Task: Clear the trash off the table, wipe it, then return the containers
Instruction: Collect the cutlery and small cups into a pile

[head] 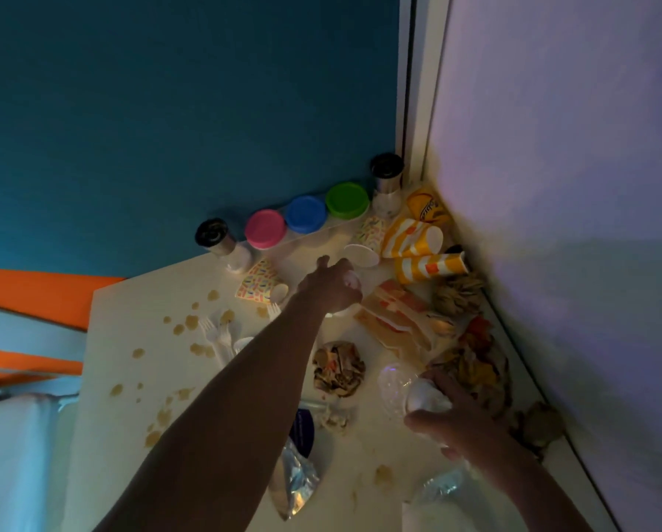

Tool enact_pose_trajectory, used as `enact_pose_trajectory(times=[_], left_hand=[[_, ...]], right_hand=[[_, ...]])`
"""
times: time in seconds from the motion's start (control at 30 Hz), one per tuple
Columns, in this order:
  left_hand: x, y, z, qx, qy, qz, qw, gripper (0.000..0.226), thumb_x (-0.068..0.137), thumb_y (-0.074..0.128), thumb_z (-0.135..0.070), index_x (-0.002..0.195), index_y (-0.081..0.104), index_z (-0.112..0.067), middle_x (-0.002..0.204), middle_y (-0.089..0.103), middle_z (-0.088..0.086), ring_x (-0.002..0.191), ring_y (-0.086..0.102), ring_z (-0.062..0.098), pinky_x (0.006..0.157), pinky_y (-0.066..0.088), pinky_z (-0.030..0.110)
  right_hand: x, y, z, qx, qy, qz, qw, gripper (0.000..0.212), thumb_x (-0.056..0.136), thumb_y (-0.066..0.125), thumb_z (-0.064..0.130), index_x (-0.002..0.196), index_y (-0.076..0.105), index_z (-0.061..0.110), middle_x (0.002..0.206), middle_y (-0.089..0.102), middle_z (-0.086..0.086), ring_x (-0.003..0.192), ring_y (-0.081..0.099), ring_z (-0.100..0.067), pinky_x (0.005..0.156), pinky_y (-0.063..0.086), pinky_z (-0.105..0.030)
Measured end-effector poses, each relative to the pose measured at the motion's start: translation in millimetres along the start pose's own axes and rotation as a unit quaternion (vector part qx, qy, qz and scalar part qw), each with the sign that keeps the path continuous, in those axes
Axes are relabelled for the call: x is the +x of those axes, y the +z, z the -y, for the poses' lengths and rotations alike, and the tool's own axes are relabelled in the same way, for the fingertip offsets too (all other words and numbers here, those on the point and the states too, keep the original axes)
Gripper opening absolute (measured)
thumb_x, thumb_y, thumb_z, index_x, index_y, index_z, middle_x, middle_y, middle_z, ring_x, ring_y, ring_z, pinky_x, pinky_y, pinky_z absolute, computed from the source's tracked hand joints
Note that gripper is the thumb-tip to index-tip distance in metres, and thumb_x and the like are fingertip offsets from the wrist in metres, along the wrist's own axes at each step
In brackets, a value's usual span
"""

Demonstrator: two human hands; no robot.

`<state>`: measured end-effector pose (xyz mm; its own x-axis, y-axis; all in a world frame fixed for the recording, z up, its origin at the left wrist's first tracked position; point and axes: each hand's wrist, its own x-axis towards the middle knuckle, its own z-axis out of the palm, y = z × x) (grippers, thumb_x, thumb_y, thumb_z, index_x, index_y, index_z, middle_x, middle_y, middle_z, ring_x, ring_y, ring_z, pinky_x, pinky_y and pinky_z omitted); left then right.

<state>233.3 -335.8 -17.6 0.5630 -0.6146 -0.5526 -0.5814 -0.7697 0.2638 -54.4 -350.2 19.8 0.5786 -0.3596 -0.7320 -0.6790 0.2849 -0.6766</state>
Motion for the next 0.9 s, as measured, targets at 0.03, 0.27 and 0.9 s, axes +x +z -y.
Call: enact_pose_trajectory(times=[0.03,0.27,0.9], left_hand=[[5,1,1,0.004,0.002,0.013,1.000,0.071,0.081,0.073,-0.053,0.140,0.041,-0.029,0.143,0.041,0.009,0.127,0.052,0.036,0.102,0.047,0.045],[8,10,0,0.038,0.024,-0.060,0.997,0.065,0.087,0.067,-0.047,0.138,0.035,-0.021,0.128,0.050,0.014,0.120,0.056,0.041,0.096,0.048,0.048],[-8,29,10,0.064,0.026,-0.116,0.991,0.097,0.069,0.085,-0.051,0.139,0.029,-0.016,0.128,0.051,0.013,0.114,0.059,0.038,0.092,0.048,0.051]], right_hand=[[2,-2,-2,0.002,0.000,0.009,1.000,0.053,0.053,0.072,0.033,0.104,0.057,0.031,0.097,0.060,-0.001,0.070,0.057,-0.014,0.048,0.042,-0.022],[11,4,-5,-0.125,-0.043,0.123,0.984,0.037,0.067,0.077,0.031,0.096,0.054,0.037,0.085,0.059,0.013,0.069,0.056,-0.001,0.054,0.042,-0.021],[45,98,-15,-0.401,-0.092,0.053,0.910,0.074,0.072,0.071,0.044,0.135,0.035,0.034,0.129,0.060,0.002,0.114,0.059,-0.026,0.087,0.045,-0.035]])
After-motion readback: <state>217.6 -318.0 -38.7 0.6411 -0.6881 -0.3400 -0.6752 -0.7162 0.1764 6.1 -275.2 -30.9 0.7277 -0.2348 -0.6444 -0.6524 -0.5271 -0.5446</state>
